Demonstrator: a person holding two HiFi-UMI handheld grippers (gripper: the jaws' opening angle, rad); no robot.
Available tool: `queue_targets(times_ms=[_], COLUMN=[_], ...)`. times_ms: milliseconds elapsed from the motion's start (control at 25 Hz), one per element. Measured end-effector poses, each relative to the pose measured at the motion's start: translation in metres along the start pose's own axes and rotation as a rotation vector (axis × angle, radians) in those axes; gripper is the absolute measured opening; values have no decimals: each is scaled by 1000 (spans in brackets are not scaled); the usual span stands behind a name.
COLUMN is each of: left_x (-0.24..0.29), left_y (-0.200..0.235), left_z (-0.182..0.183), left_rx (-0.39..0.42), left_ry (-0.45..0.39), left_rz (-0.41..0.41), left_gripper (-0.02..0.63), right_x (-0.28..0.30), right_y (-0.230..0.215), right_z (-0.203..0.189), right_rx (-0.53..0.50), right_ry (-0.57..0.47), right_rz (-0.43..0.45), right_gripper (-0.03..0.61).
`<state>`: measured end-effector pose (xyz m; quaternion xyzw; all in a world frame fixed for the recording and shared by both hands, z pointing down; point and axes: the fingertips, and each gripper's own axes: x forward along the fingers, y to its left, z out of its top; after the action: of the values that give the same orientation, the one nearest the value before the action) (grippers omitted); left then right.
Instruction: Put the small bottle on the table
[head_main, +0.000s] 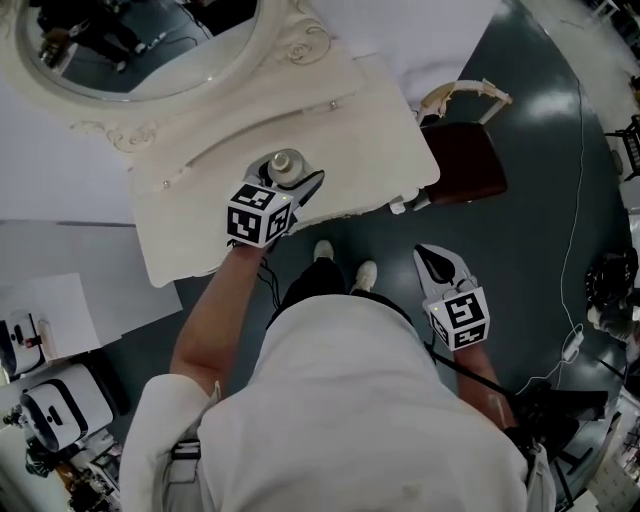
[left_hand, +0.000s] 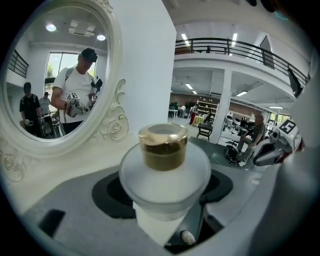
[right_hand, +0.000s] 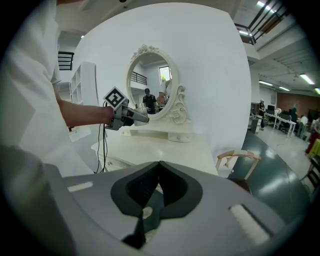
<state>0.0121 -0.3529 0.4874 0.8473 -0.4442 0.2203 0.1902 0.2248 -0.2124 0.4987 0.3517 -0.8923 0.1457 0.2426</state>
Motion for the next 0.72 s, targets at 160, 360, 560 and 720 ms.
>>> queue_targets(times_ms=[160,360,560,720], left_x=[38,86,130,164], left_y=[26,60,96,122], left_z=[19,35,53,60], left_rx=[13,16,33,48], left_ry=[-8,0,16,28], left_rz=[12,13,12,20], left_gripper=[337,337,337,337], right_x=[10,16,28,39], right_y=[-18,-45,-70,-82], right_z=[1,19,37,42], right_rx=[31,60,94,125], right_ry=[-4,-8,-4,10], right_rz=[-33,-116,-192,-234], right_gripper=[2,2,2,2])
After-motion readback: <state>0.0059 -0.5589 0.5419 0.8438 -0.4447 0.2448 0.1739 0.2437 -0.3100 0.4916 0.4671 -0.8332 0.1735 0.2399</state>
